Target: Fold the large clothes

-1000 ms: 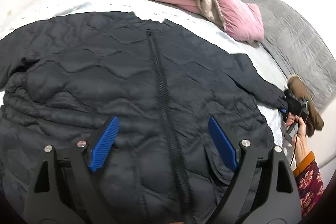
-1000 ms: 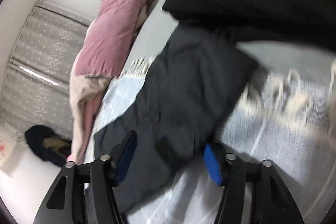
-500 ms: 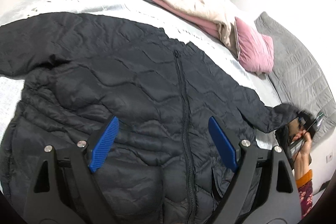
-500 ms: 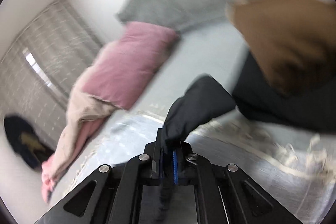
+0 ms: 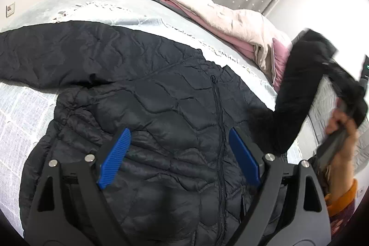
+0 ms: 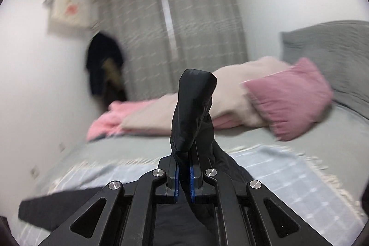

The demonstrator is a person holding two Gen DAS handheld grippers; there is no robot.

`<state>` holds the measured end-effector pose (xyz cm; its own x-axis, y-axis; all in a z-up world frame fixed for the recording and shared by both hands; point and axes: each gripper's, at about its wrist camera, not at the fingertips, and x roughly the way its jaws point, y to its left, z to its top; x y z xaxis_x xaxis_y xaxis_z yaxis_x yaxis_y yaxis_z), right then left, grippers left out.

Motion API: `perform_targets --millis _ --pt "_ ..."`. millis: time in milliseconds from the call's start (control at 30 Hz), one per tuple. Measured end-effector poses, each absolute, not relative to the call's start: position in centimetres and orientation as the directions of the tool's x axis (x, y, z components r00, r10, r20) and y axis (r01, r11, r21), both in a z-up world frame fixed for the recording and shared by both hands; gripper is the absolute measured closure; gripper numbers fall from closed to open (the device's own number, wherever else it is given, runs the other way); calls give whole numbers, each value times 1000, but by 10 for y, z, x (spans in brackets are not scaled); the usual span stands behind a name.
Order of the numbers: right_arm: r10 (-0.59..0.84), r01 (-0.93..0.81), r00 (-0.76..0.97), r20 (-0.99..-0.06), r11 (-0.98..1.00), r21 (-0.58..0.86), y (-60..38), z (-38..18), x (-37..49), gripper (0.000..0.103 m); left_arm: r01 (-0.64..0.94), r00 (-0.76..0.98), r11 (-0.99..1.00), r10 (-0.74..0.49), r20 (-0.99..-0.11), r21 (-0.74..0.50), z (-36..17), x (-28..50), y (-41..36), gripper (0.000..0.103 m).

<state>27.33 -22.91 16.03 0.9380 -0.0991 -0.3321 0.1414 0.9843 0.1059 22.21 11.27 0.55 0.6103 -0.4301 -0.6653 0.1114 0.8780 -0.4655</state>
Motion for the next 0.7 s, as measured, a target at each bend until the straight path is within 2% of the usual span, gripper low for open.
perform_targets --millis 67,133,200,233,300,367,467,567,633,700 --pt "-38 82 912 -408 992 92 -196 136 302 94 102 613 877 -427 -665 -469 5 224 117 16" --pt "65 1 830 -554 993 117 -167 95 335 87 90 610 881 -417 -674 -464 2 226 119 16" --pt "145 -41 712 -687 985 165 -147 51 349 60 79 606 882 -413 -680 -465 1 229 122 16" --pt "173 -48 670 -722 981 190 -142 35 353 58 72 602 879 -416 -682 -472 -1 230 123 16" --pt "207 -74 643 -737 975 209 -138 20 354 58 68 594 871 -427 -682 -486 -1 230 125 16" --pt "183 -74 662 -727 981 180 -146 18 347 58 71 588 867 -435 -682 -492 -2 229 125 16" --pt "106 -9 681 -725 991 136 -177 23 340 56 80 581 871 -437 -687 -485 -2 228 122 16" --pt "-5 112 669 -744 989 93 -230 13 334 49 83 578 877 -430 -694 -474 -2 227 119 16" --pt "-64 183 604 -795 981 60 -266 -11 331 47 79 572 878 -428 -700 -472 -4 228 117 16" --pt "-58 208 516 -854 976 60 -292 -40 329 47 71 561 878 -427 -709 -473 -7 229 116 16"
